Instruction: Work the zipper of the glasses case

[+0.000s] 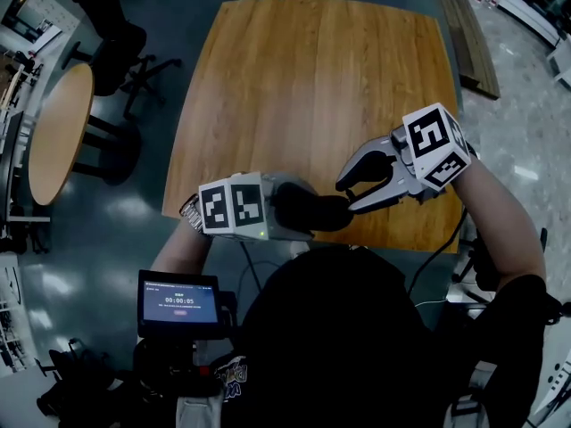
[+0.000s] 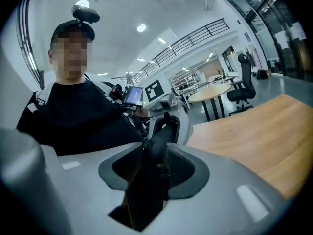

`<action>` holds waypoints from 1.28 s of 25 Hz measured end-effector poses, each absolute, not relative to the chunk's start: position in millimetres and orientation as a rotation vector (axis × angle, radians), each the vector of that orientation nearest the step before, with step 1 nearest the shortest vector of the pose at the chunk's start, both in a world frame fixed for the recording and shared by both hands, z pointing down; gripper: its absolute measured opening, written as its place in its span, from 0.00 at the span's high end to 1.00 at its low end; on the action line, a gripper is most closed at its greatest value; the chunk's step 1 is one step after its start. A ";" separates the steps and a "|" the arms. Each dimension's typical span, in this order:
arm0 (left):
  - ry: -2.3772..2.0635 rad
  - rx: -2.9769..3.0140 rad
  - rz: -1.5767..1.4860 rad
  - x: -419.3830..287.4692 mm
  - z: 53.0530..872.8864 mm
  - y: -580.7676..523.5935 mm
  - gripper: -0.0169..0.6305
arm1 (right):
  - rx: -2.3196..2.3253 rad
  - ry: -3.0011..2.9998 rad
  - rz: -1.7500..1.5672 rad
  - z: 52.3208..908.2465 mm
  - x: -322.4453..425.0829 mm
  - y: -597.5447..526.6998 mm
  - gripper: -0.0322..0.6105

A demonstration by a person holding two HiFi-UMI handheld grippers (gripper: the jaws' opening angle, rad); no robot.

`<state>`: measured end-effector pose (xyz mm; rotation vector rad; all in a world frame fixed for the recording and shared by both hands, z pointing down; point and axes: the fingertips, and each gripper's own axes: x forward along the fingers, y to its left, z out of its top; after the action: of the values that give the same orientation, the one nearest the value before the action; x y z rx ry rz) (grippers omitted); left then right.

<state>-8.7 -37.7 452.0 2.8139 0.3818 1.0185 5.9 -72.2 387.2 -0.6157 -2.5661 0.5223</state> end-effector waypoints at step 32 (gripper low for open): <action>0.535 2.396 -0.085 -24.3 362.7 -52.5 0.57 | -0.385 -2.699 -0.205 327.8 4.6 -70.9 0.91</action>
<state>-24.3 -52.5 362.7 2.3956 0.5350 -0.0850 4.6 -70.9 327.8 -0.3852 -2.6994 -0.2051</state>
